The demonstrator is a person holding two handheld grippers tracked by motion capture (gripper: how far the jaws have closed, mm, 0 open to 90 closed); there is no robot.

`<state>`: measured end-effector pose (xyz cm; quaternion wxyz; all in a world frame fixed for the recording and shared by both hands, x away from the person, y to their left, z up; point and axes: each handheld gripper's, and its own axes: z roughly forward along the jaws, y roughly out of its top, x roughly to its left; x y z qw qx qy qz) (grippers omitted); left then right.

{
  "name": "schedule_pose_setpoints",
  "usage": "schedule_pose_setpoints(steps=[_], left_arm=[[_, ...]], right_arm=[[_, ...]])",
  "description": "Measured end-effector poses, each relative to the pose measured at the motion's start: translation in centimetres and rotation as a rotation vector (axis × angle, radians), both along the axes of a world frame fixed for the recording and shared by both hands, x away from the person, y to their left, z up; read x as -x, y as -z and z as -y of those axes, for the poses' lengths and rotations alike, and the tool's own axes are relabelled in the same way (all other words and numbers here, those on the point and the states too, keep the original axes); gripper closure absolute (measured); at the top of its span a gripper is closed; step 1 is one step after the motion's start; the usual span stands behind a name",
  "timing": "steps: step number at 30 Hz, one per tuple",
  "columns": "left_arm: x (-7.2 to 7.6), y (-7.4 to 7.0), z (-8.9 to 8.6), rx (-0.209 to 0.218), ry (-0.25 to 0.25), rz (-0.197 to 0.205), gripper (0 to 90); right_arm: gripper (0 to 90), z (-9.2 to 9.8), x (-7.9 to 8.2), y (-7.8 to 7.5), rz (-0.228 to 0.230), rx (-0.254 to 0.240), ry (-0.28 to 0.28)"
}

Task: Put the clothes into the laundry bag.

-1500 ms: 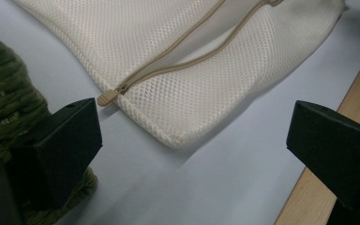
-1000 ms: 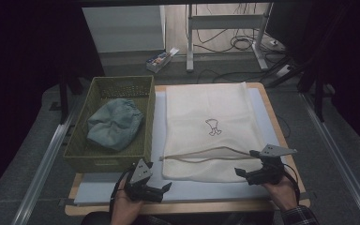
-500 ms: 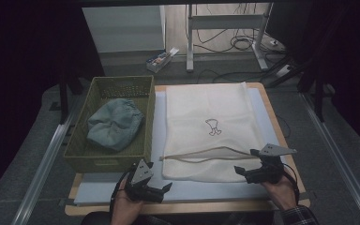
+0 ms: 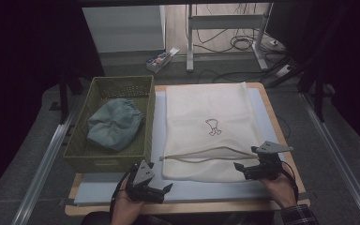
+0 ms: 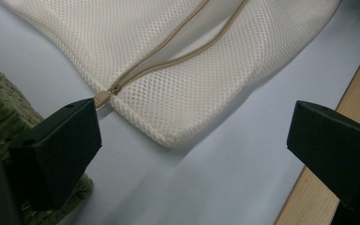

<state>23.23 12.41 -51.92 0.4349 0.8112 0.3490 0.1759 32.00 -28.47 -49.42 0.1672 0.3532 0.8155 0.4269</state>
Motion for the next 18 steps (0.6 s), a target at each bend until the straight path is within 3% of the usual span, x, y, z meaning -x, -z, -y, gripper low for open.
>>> schedule_pose_setpoints(steps=[6, 11, 18], left_arm=[[0.0, 0.1, 0.1, -0.008, 0.003, -0.003, 3.0], [0.0, 0.1, 0.1, -0.012, 0.003, -0.002, 3.1], [0.0, 0.1, 0.1, -0.012, 0.002, -0.001, 3.1]], right_arm=[[0.0, -0.3, -0.7, 0.4, -0.043, -0.006, 0.031], [0.2, -0.5, -0.9, 0.1, -0.036, -0.016, 0.036], [9.9, -0.6, -1.4, 0.1, -0.036, -0.006, 0.045]])
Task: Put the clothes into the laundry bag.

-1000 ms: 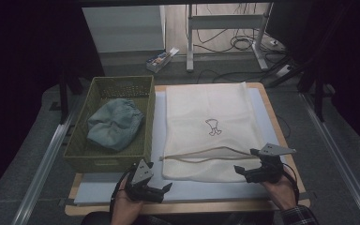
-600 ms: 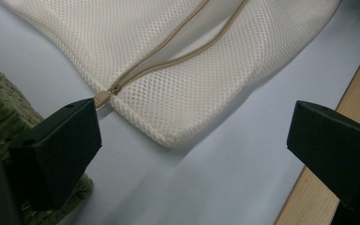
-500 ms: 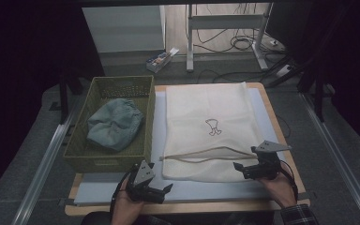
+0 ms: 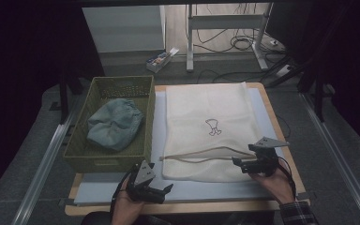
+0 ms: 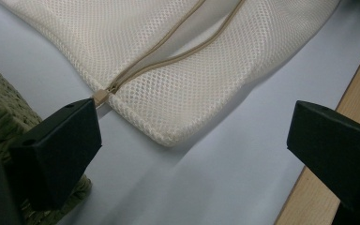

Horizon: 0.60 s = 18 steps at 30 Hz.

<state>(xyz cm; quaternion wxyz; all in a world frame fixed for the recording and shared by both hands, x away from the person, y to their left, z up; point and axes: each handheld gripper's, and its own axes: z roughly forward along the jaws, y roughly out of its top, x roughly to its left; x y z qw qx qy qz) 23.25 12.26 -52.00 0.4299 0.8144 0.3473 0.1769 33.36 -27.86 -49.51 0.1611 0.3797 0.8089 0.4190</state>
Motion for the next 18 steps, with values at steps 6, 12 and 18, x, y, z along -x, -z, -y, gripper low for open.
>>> schedule_pose_setpoints(steps=[6, 12, 18], left_arm=[[0.0, 0.0, 0.1, -0.002, 0.0, 0.0, 3.0], [0.0, 0.0, 0.1, 0.001, 0.005, 0.003, 3.0], [0.0, 0.0, 0.1, 0.001, 0.005, 0.001, 3.0]], right_arm=[[15.3, -0.3, -0.5, 0.0, 0.016, 0.05, -0.001], [18.3, -0.5, -1.2, 0.2, 0.006, 0.083, -0.029], [22.3, -0.8, -1.5, 0.2, 0.025, 0.105, -0.041]])
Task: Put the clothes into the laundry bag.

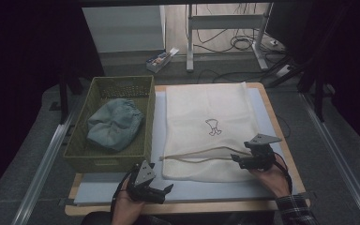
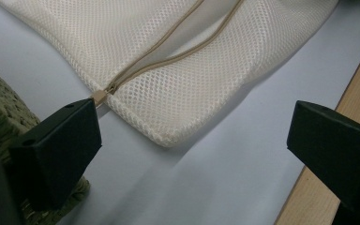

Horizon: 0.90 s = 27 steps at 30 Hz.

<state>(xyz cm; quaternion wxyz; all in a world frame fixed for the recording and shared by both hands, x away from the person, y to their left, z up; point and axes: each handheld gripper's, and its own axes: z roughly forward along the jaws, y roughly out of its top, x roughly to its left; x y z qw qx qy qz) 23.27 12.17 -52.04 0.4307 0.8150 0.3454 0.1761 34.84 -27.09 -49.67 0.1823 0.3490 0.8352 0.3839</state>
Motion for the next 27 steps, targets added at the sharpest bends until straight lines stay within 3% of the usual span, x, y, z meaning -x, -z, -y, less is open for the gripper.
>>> schedule_pose_setpoints(steps=[18, 21, 23, 27], left_arm=[[0.0, 0.09, 0.18, -0.003, 0.003, 0.0, 3.0], [0.0, 0.1, 0.21, -0.004, 0.003, 0.001, 3.0], [0.01, 0.09, 0.21, -0.003, 0.004, 0.002, 3.0], [0.01, 0.08, 0.2, -0.006, 0.005, 0.003, 2.9]], right_arm=[[36.1, -0.69, -0.41, -0.01, 0.049, 0.096, -0.026], [34.8, -0.78, -0.55, 0.07, 0.049, 0.107, -0.018], [27.9, -0.85, -0.74, 0.07, 0.042, 0.105, -0.005], [22.2, -0.98, -0.89, 0.21, 0.052, 0.117, 0.022]])
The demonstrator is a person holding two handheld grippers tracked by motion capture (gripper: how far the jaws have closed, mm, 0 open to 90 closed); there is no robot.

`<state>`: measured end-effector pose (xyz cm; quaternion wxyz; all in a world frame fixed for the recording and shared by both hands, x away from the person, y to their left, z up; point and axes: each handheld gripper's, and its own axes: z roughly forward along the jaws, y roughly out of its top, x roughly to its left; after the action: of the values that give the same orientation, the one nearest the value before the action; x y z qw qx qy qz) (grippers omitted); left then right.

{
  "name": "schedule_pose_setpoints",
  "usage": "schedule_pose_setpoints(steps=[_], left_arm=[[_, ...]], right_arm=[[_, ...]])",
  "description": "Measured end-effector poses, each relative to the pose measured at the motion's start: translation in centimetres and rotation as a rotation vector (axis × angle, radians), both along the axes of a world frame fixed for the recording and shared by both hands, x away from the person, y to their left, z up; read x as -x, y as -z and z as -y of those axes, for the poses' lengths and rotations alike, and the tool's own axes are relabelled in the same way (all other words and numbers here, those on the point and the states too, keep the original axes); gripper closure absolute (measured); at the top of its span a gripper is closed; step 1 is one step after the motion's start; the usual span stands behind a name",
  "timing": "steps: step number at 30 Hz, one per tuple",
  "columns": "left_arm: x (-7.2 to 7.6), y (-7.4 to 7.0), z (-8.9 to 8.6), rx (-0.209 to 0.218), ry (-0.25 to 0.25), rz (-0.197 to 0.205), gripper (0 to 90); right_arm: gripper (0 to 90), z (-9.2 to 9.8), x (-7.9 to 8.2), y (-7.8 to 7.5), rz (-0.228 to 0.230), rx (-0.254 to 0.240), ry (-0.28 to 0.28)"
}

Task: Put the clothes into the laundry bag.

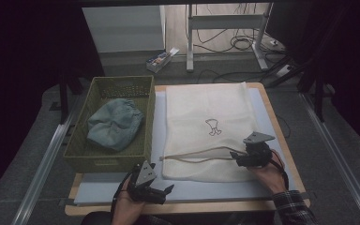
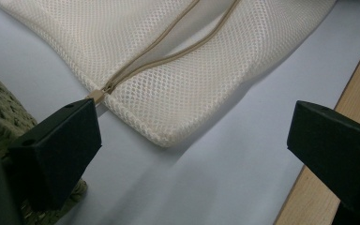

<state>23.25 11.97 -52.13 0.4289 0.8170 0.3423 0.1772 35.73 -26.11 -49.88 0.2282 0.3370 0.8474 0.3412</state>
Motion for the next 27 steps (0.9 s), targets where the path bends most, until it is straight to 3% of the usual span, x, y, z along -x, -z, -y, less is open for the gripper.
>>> schedule_pose_setpoints(steps=[3, 11, 16, 27], left_arm=[[0.0, 0.0, 0.0, -0.005, 0.003, 0.0, 2.9], [0.0, 0.0, 0.0, -0.006, 0.004, -0.003, 2.9], [0.0, 0.0, 0.0, -0.009, 0.005, -0.003, 2.9], [0.0, 0.0, 0.1, -0.016, 0.005, -0.002, 2.9]], right_arm=[[22.1, 0.0, -0.1, -0.1, 0.003, -0.004, 0.007], [15.3, -0.7, -0.3, 0.6, 0.025, 0.07, 0.021], [15.1, -1.2, -0.7, 1.0, 0.039, 0.113, 0.024], [16.4, -2.2, -1.7, 1.3, 0.064, 0.158, 0.037]])
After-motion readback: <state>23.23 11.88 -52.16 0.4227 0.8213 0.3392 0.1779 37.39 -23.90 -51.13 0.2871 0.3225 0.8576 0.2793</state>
